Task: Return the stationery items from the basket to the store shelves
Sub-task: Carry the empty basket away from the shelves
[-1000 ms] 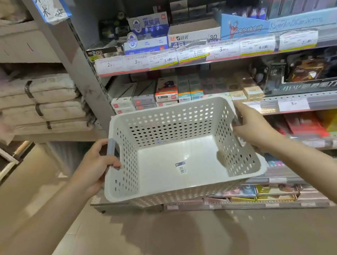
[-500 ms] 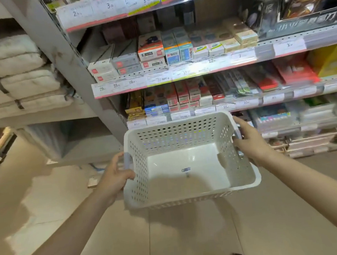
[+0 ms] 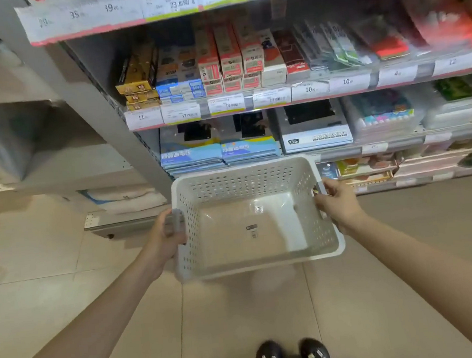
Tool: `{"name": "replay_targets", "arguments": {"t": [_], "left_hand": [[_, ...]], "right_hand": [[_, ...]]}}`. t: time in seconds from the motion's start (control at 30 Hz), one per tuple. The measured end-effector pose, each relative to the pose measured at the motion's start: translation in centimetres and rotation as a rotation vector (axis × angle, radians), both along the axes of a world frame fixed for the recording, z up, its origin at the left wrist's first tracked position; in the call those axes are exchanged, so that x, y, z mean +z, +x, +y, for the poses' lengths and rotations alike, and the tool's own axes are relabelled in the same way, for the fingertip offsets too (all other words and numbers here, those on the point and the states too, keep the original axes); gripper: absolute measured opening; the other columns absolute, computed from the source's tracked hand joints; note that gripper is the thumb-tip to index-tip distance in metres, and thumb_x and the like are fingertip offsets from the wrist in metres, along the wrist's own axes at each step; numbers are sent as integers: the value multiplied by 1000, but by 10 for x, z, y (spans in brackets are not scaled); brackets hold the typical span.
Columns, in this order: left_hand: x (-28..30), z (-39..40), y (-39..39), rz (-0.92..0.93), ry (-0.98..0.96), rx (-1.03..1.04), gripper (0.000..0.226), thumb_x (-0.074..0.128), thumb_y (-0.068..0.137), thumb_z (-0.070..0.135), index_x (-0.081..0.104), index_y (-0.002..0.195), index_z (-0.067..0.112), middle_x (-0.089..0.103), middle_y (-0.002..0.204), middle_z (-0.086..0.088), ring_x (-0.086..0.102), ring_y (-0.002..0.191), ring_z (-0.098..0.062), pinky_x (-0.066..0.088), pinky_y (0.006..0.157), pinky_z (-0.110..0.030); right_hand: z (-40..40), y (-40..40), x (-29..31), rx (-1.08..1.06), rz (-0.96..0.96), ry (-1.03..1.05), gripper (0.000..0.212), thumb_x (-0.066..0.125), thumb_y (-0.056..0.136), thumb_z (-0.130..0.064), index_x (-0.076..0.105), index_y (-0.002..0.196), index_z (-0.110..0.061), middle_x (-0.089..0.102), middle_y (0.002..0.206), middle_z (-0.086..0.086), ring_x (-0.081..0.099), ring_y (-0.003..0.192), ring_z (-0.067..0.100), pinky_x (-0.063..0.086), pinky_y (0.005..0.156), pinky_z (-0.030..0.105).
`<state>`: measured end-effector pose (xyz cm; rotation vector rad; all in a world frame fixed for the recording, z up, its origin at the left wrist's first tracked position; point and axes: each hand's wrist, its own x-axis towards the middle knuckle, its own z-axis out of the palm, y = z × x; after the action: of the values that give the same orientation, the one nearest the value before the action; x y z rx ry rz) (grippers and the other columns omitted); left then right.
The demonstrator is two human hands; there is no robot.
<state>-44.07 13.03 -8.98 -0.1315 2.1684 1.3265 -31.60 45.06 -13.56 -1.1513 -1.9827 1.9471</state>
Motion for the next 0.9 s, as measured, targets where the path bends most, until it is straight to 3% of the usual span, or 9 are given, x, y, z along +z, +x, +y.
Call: {"name": "replay_targets", "arguments": {"t": [0.13,0.3,0.37,0.47,0.57,0.73,0.9], "left_hand": [[-65,4,0,-33,-4,10,58,54,85,-6,39,134,22,61,90,-3,57,79,-20,50,77,-41],[-144,1,-2,-84,-11,-11,65,63,78,1,37,134,21,67,79,-1,60,69,-16,49,66,-33],[-178,0,-5,-95,-24,-13,68,64,77,3,36,136,22,66,83,-4,60,72,-19,48,69,-35],[-226,-1,-8,-91,-41,-16,61,61,83,1,37,135,22,65,86,-5,59,76,-22,45,73,-37],[-275,-2,-12,-101,-64,-22,60,59,86,3,33,137,23,65,90,-5,59,80,-23,45,73,-38],[-355,-5,-22,-143,-82,-26,65,60,88,8,28,141,25,62,111,-7,62,87,-23,50,72,-37],[-423,0,-35,-150,-93,-15,62,59,88,6,29,140,24,61,113,-13,60,84,-22,49,69,-34]], "right_hand": [[6,-3,-59,33,-32,-8,31,50,79,12,68,87,-12,66,94,24,65,85,44,52,72,52],[4,-5,-141,47,-103,-34,34,54,84,5,68,93,-25,70,96,10,67,94,37,55,81,53],[4,-6,-174,60,-116,-53,33,55,87,3,66,108,-19,70,101,9,67,94,33,55,83,52],[2,-8,-221,56,-129,-63,27,55,88,1,65,111,-9,69,102,13,67,95,34,54,83,53],[-1,-12,-268,79,-135,-52,31,56,89,-2,63,117,-12,68,105,9,67,97,30,55,84,50],[-2,-23,-343,61,-122,-10,34,50,89,4,63,117,-10,69,101,11,66,95,36,54,85,53],[-2,-37,-405,70,-129,11,35,46,89,6,63,112,-14,68,100,15,64,96,38,52,87,53]]}}
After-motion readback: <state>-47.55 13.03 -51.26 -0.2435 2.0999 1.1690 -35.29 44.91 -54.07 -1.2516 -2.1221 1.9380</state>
